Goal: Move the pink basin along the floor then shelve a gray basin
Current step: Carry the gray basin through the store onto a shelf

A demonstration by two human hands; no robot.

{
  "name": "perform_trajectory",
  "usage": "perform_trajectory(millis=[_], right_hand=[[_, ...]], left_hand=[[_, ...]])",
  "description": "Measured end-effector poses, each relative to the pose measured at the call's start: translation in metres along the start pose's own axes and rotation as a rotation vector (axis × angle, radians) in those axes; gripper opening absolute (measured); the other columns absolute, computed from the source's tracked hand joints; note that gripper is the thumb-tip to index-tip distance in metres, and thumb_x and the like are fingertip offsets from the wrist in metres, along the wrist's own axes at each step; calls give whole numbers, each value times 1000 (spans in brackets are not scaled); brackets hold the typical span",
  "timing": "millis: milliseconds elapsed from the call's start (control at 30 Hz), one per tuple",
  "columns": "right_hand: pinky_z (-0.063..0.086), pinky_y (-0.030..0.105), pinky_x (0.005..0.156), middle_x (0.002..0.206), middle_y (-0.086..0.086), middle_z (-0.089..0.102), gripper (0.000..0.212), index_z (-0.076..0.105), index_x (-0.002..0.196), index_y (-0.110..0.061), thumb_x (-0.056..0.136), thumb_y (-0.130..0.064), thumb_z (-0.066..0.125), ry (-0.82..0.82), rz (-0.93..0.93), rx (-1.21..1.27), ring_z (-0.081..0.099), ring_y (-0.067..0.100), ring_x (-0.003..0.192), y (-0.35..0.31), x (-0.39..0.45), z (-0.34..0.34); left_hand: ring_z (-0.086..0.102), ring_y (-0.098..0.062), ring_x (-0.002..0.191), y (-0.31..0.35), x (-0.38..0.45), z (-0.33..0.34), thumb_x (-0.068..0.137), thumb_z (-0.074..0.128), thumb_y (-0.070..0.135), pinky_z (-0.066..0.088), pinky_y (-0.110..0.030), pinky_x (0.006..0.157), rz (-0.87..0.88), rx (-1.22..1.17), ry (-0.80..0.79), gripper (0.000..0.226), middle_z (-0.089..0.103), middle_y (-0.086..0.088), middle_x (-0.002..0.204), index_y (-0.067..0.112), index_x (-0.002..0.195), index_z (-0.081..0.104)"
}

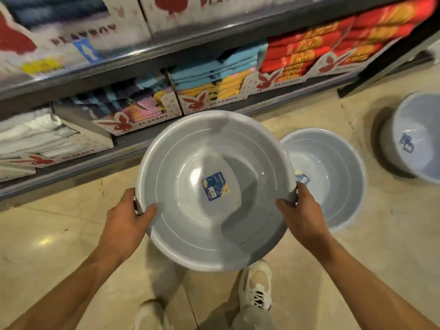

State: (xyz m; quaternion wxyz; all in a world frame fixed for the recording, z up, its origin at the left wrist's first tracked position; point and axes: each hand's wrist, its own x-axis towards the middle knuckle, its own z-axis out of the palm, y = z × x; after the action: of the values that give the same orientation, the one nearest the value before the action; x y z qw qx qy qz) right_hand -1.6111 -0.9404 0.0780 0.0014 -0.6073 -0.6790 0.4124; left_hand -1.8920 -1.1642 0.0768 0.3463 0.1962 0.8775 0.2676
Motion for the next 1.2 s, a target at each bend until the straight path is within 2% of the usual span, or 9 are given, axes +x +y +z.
perform_trajectory(millis=[167, 333, 467, 533, 633, 767, 867, 1033, 1200], right_hand=[[41, 15, 53, 86, -12, 59, 22, 48, 110, -22, 94, -19, 63, 69, 30, 75, 58, 5, 73, 12, -13, -78], [51, 38, 73, 101, 3, 64, 34, 50, 125, -16, 94, -18, 63, 109, 132, 138, 60, 23, 84, 39, -20, -148], [46, 33, 72, 104, 3, 62, 47, 48, 137, -16, 93, -17, 64, 127, 191, 166, 59, 25, 87, 72, -12, -182], [44, 33, 69, 99, 0, 61, 46, 49, 135, -15, 92, -17, 64, 129, 223, 159, 58, 24, 84, 90, -7, -190], [43, 31, 64, 95, -3, 61, 43, 51, 132, -16, 91, -17, 64, 129, 261, 164, 58, 21, 81, 116, 9, -197], [42, 30, 65, 102, 0, 63, 42, 52, 132, -15, 91, -16, 63, 138, 317, 156, 58, 22, 84, 142, 32, -191], [36, 21, 55, 96, -1, 60, 36, 56, 124, -12, 89, -14, 63, 157, 369, 129, 54, 18, 76, 154, 48, -177], [36, 25, 54, 93, 1, 56, 31, 57, 121, -10, 91, -12, 60, 179, 472, 131, 52, 23, 78, 172, 71, -152], [40, 29, 61, 96, 1, 55, 36, 52, 131, -11, 95, -12, 56, 156, 524, 201, 52, 22, 79, 184, 85, -125]], left_hand=[[64, -5, 68, 90, -6, 14, 91, 72, 32, 41, -12, 51, 112, 54, -46, 30, 65, 15, 85, 32, 113, 51], [66, -2, 70, 167, -11, 48, 92, 71, 33, 46, -10, 47, 169, 104, -162, 21, 69, 11, 87, 28, 106, 56], [64, -1, 77, 208, -10, 90, 94, 69, 35, 44, -10, 53, 184, 179, -233, 25, 67, 14, 91, 26, 112, 55], [64, -4, 79, 221, -8, 111, 94, 67, 38, 47, -16, 58, 168, 218, -262, 31, 66, 12, 93, 21, 117, 55], [66, -19, 81, 232, 1, 143, 92, 66, 47, 54, -35, 67, 148, 382, -261, 36, 67, 3, 95, 21, 113, 53], [65, -31, 84, 240, 20, 181, 91, 65, 49, 55, -43, 74, 115, 551, -252, 37, 68, -6, 96, 19, 109, 52], [62, -34, 85, 237, 35, 201, 92, 64, 47, 53, -42, 74, 83, 607, -274, 36, 66, -9, 98, 19, 110, 50], [62, -28, 79, 233, 61, 229, 92, 62, 49, 51, -37, 68, 106, 705, -310, 31, 61, 0, 90, 28, 106, 43], [53, -19, 66, 224, 83, 248, 94, 63, 44, 38, -30, 56, 142, 714, -297, 29, 55, 3, 82, 26, 102, 43]])
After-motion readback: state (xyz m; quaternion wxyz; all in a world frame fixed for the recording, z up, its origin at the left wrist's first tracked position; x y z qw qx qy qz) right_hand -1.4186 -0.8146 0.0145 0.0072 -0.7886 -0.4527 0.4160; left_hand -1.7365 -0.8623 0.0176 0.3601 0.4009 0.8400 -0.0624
